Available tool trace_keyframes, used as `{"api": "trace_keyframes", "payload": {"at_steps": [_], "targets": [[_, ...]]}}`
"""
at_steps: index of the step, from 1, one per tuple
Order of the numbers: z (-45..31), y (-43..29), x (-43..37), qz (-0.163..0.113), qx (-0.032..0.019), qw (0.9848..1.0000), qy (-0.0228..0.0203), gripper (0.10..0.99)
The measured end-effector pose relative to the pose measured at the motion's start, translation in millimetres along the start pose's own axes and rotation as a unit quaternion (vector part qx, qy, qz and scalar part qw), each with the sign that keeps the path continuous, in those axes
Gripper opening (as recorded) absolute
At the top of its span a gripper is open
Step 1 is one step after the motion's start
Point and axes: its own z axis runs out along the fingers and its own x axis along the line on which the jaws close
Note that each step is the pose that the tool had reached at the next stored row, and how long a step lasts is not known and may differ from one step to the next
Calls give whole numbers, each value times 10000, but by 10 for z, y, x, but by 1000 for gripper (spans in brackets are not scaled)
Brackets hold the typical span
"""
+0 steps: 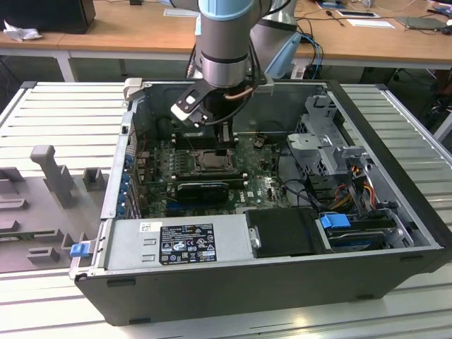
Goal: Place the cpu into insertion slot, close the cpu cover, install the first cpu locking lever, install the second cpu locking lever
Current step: 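Close the cpu cover, then install the first cpu locking lever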
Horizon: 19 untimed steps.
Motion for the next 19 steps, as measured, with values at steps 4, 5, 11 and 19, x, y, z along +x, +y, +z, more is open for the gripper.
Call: {"api": "trace_keyframes", "payload": {"at_steps": [4, 5, 11, 19], "targets": [[-1, -54, 2, -22, 0, 10000, 3, 106], [-2, -74, 3, -23, 0, 10000, 6, 106], [-5, -146, 5, -23, 0, 10000, 7, 106], [-88, -144, 6, -23, 0, 10000, 7, 106]]}}
